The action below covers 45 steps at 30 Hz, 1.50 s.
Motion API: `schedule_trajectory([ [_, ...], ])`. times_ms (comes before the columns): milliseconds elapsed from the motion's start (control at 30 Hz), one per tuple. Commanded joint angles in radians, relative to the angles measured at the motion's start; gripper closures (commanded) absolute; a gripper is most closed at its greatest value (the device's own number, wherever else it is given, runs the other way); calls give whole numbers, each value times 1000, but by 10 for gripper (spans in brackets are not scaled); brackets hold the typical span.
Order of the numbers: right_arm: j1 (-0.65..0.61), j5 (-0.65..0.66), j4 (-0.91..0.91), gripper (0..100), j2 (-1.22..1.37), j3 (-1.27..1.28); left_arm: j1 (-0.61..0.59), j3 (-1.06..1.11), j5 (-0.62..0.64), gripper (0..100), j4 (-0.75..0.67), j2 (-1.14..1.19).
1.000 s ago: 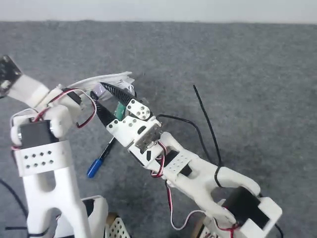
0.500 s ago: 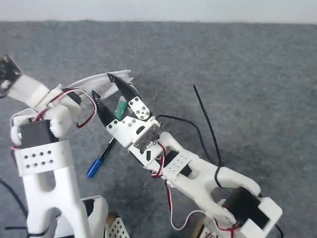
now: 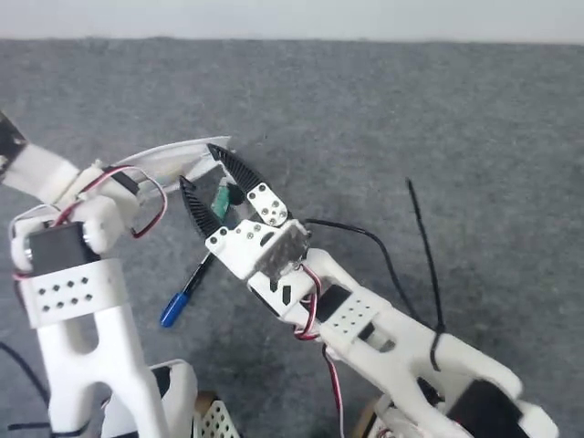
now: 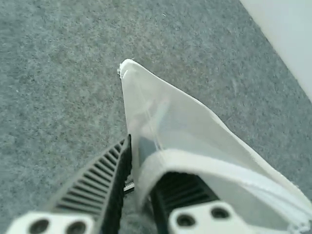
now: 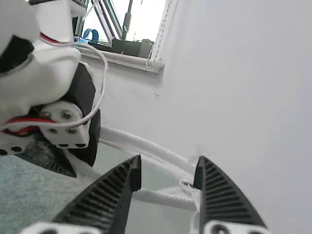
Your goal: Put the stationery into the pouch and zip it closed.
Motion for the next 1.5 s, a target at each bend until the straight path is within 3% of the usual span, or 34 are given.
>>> schedule_trajectory([
  [0, 19, -98, 157, 835, -119, -9, -32, -28, -5, 990, -43, -63],
  [200, 19, -180, 437, 835, -194, -66, -120, -47, 0, 990, -41, -63],
  [600, 93, -436, 990, 835, -179, -362, -330, -47, 141, 990, -43, -58],
  [1467, 114, -496, 1104, 835, 596, -898, -344, -33, 141, 990, -69, -61],
])
